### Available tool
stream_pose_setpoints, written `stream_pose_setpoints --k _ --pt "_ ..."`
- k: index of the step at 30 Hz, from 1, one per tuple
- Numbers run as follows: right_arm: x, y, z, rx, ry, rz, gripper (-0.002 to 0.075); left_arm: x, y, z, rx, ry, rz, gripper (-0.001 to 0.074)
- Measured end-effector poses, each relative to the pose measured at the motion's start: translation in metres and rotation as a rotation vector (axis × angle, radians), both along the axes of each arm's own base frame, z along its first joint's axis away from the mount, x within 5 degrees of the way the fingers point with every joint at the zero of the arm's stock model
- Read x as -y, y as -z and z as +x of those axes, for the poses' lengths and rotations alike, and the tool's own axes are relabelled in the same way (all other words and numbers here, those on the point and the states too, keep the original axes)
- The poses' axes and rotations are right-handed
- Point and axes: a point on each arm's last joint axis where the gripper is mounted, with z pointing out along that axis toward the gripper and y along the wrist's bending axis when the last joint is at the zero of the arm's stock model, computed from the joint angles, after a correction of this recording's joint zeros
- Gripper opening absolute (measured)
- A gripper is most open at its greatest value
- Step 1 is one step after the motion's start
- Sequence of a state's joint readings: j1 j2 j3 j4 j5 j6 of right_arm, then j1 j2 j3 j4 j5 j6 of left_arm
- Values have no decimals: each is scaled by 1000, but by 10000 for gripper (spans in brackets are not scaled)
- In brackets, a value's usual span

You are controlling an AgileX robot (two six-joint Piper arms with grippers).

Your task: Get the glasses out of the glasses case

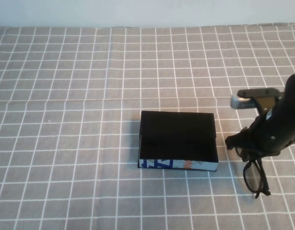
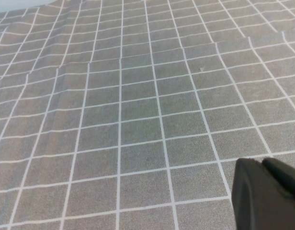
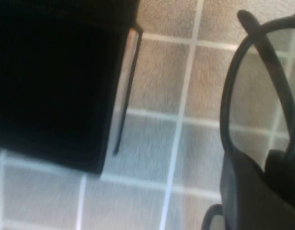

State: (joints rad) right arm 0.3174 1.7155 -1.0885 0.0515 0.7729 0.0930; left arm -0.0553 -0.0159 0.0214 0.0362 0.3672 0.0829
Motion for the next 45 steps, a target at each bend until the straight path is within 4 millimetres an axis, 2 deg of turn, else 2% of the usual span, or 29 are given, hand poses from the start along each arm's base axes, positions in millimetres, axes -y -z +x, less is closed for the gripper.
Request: stream_pose_setpoints --k 5,7,10,12,15,19,22,24,26,29,35,39,43,45 --pt "-2 21 7 -22 -6 -16 106 0 0 0 0 0 0 -5" --pt "-2 21 8 -20 -18 -18 167 0 0 0 0 0 0 -5" --pt "-1 20 7 -35 -28 -32 298 0 0 0 0 0 0 -5" --pt "-1 12 7 -34 -36 -37 365 0 0 0 0 0 0 -5" --pt "2 -15 1 34 -39 -22 400 0 0 0 0 0 0 -5" --pt "8 -73 -19 207 -35 37 365 0 0 0 0 0 0 -5" --pt "13 -118 -44 366 -29 121 302 0 0 0 0 0 0 -5" --pt "18 -143 -67 500 -36 194 232 0 0 0 0 0 0 -5" --pt "23 -156 -91 620 -35 270 139 0 0 0 0 0 0 -5" --pt "33 -156 -123 752 -4 357 32 0 0 0 0 0 0 -5" --pt "50 -138 -169 878 22 394 -12 0 0 0 0 0 0 -5" --pt "56 -122 -185 874 26 385 -16 0 0 0 0 0 0 -5" --pt "60 -92 -189 832 54 357 -17 0 0 0 0 0 0 -5" --pt "64 -72 -188 870 70 326 -17 0 0 0 0 0 0 -5"
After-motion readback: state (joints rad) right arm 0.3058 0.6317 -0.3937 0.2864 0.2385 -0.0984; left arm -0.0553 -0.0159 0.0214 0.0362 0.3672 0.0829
